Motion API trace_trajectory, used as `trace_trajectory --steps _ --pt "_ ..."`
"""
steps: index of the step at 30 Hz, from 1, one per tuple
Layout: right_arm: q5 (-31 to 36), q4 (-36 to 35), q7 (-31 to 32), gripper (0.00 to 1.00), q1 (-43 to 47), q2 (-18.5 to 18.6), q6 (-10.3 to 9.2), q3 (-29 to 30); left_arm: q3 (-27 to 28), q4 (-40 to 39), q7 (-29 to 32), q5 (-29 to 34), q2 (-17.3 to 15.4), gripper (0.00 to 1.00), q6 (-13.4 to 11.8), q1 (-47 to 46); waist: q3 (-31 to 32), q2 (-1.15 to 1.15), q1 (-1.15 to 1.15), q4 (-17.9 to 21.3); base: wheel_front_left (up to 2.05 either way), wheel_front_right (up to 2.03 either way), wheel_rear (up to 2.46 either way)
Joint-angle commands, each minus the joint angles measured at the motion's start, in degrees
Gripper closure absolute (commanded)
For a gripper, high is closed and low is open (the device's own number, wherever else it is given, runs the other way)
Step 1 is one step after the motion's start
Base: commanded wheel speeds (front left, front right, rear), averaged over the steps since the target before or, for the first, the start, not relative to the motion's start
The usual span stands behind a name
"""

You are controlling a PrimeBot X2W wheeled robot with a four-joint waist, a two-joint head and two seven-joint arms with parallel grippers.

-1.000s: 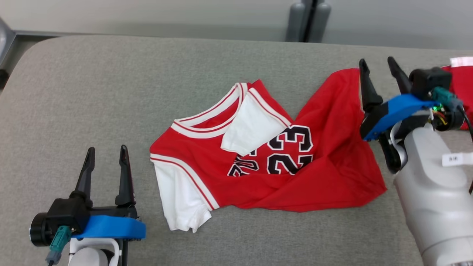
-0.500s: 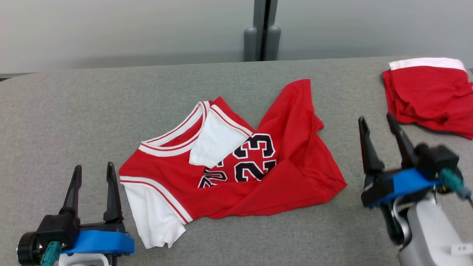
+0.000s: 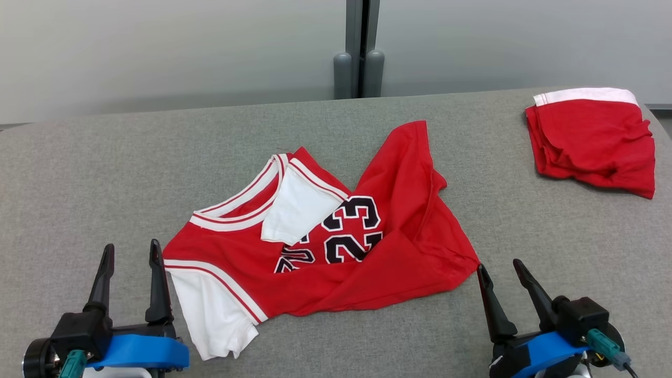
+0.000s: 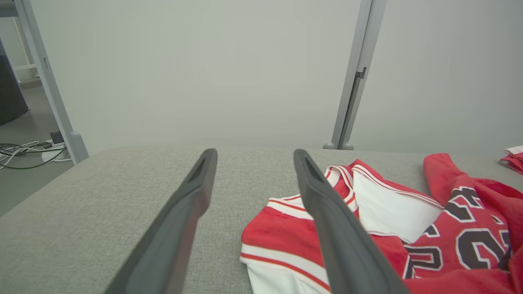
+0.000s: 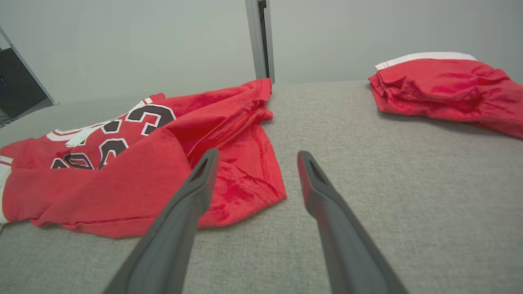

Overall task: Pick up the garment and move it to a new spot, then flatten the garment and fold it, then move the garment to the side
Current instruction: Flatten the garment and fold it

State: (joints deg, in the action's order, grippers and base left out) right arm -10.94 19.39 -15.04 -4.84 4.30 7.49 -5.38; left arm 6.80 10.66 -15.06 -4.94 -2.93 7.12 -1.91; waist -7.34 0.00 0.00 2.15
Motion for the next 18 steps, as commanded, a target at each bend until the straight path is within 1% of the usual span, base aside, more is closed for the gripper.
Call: trace_trajectory --steps 1,8,13,15,18 --pt "0.9 0.3 -0.2 0.0 -0.4 0.2 0.02 -0.2 -0.1 -0.1 -0.1 0.4 0.1 0.0 0.4 0.4 0.1 0.0 0.0 -0.2 0.0 0.0 0.0" --pt "3.4 3.0 2.5 0.0 -4.7 2.0 0.01 -1.4 -0.7 -0.6 -0.1 0.0 0.1 0.0 0.4 0.5 -0.1 0.0 0.0 -1.3 0.0 0.0 0.0" --pt "4.2 7.5 5.3 0.0 -9.0 4.0 0.01 -3.5 -1.0 -0.3 -0.1 -0.4 0.1 0.0 0.3 -0.4 -0.8 0.0 0.0 -2.6 0.0 0.0 0.0" --pt "3.8 8.5 5.6 0.0 -9.9 4.3 0.01 -4.0 -1.0 -0.1 -0.1 -0.4 0.1 0.0 0.4 -0.7 -1.0 0.0 0.0 -2.8 0.0 0.0 0.0" --pt "3.7 12.1 6.6 0.0 -12.1 5.4 0.01 -5.6 -1.4 0.1 -0.1 -0.6 0.1 0.0 0.4 -1.1 -1.7 0.0 0.0 -3.7 0.0 0.0 0.0"
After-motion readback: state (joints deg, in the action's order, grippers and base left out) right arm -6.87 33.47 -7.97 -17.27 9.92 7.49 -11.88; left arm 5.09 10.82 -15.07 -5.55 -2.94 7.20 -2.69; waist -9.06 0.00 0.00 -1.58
